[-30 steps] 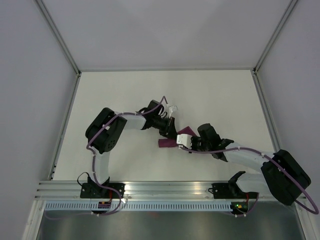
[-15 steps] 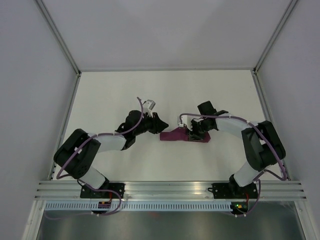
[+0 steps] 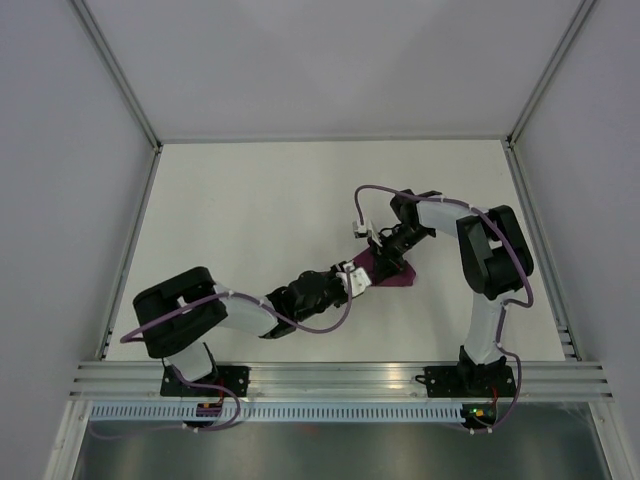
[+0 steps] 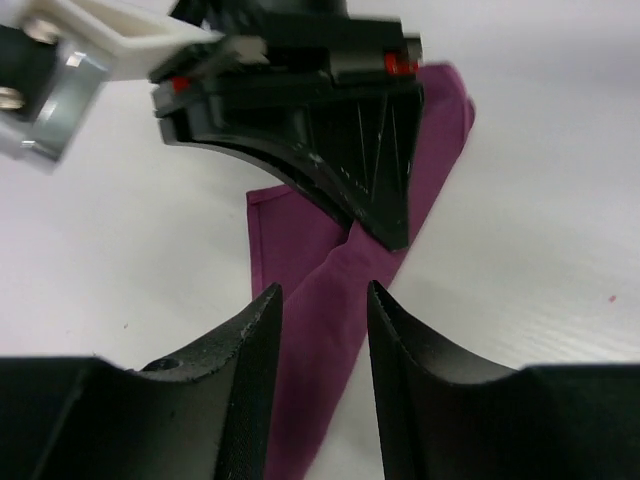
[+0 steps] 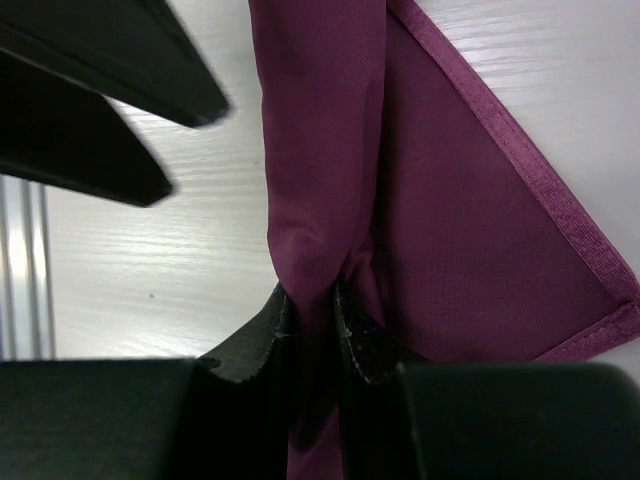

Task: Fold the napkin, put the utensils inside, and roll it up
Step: Roll the napkin with the utensil

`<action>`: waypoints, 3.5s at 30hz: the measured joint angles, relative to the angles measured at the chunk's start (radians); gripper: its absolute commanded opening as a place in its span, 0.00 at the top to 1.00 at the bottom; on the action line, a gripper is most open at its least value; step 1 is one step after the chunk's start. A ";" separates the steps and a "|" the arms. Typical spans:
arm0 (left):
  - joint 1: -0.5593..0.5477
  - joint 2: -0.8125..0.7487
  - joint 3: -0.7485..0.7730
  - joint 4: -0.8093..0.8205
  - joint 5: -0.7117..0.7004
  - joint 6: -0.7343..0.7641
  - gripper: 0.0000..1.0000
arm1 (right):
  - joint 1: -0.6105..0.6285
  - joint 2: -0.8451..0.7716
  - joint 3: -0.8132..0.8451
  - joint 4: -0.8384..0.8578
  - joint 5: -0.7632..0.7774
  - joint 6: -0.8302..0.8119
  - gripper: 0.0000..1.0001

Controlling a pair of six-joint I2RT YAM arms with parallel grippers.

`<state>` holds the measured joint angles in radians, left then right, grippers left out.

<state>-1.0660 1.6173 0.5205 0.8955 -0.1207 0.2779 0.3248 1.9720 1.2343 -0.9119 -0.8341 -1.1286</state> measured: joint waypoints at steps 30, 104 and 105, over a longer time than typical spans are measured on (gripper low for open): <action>-0.104 0.108 0.140 -0.262 0.130 0.292 0.36 | 0.002 0.076 0.002 -0.226 -0.043 0.013 0.96; 0.272 0.441 0.591 -0.771 1.027 -0.209 0.98 | 0.197 -1.007 -0.854 0.697 0.427 0.259 0.24; 0.273 0.444 0.594 -0.776 1.033 -0.210 0.98 | 0.214 -0.998 -0.861 0.718 0.445 0.262 0.24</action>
<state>-0.7929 2.0609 1.1149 0.1196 0.9123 0.0677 0.5388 0.9737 0.3729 -0.1936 -0.3893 -0.8669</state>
